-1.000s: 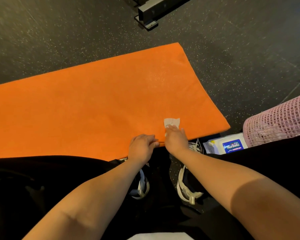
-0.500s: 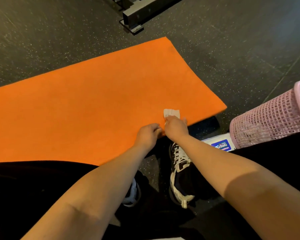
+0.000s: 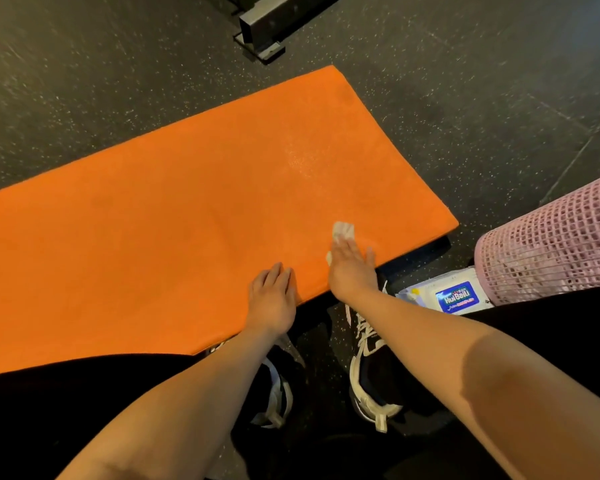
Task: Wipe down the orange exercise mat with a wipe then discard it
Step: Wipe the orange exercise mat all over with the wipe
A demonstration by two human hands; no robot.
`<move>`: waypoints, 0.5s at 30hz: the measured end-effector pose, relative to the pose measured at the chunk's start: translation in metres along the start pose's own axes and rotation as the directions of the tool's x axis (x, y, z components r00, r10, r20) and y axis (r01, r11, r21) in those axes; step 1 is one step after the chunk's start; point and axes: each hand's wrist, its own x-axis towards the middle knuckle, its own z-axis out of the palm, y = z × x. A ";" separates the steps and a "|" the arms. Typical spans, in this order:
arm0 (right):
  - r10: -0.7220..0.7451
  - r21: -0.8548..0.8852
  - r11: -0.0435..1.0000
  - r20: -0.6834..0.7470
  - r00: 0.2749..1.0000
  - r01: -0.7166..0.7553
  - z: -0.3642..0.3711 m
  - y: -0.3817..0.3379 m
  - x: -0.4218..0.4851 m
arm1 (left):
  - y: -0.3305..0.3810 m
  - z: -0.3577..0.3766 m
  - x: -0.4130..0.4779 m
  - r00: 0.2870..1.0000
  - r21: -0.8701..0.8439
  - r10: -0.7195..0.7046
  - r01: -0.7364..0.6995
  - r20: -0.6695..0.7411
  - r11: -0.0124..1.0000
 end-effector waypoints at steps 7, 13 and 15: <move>-0.343 0.081 0.938 0.086 0.935 0.337 0.024 -0.057 -0.019 | -0.007 0.005 0.001 0.992 -0.304 -0.103 0.077 -0.070 0.950; -0.288 -0.047 0.954 0.124 0.950 0.296 0.008 -0.026 -0.002 | -0.004 0.005 -0.010 0.997 -0.101 -0.023 0.016 -0.067 0.995; -0.081 -0.058 0.995 0.096 0.992 0.087 0.002 -0.012 0.008 | -0.003 0.006 -0.012 0.996 -0.008 -0.054 0.054 -0.065 0.999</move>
